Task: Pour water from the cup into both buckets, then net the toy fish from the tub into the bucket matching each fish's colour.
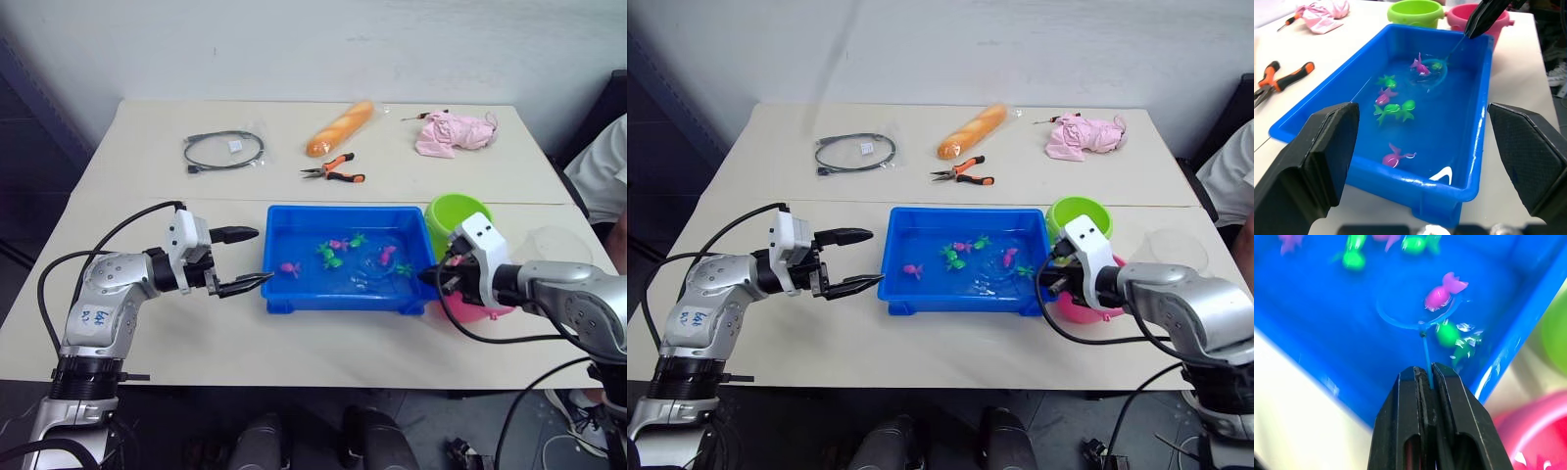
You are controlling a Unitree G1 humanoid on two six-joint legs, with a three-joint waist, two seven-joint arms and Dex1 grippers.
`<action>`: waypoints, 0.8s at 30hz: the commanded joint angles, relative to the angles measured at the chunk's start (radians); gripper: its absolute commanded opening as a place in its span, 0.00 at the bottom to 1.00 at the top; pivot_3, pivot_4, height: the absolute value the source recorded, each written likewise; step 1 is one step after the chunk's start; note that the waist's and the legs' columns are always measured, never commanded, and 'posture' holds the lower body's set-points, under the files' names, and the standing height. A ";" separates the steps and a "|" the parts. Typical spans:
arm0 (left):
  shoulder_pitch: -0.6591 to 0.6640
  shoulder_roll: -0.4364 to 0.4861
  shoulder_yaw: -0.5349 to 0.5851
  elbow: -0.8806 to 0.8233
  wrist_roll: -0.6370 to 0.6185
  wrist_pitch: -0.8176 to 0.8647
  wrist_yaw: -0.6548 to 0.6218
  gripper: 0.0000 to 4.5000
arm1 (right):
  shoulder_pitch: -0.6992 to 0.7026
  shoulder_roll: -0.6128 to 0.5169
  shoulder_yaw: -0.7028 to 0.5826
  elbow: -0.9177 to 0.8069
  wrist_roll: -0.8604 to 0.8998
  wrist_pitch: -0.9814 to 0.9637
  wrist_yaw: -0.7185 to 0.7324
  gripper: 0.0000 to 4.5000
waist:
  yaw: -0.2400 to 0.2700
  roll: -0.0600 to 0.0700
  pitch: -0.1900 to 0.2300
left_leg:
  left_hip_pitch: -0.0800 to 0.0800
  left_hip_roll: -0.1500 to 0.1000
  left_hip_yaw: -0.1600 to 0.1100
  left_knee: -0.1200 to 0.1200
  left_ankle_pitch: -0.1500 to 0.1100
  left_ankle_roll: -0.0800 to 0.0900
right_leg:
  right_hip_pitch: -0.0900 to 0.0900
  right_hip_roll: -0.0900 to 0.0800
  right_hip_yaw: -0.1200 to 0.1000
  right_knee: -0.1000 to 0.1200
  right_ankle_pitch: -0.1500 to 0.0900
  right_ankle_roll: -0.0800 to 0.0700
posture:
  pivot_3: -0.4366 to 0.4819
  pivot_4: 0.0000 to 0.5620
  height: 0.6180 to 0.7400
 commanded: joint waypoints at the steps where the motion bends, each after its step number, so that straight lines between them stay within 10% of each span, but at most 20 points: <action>1: -0.011 0.005 0.003 -0.016 -0.005 -0.015 -0.015 1.00 | 0.024 -0.009 -0.049 -0.056 -0.001 -0.025 0.013 0.00 | -0.001 0.000 0.000 | 0.000 0.000 0.000 0.000 0.000 0.000 | 0.000 0.000 0.000 0.000 0.000 0.000 | 0.48 0.27 1.00; 24: -0.210 -0.142 -0.148 0.001 -0.023 0.012 -0.119 1.00 | 0.572 0.129 -0.617 -0.300 0.090 -0.375 0.195 0.00 | 0.025 0.000 0.000 | 0.001 -0.002 -0.001 0.001 0.001 0.002 | 0.002 0.004 0.000 0.000 0.001 0.002 | 0.48 0.27 1.00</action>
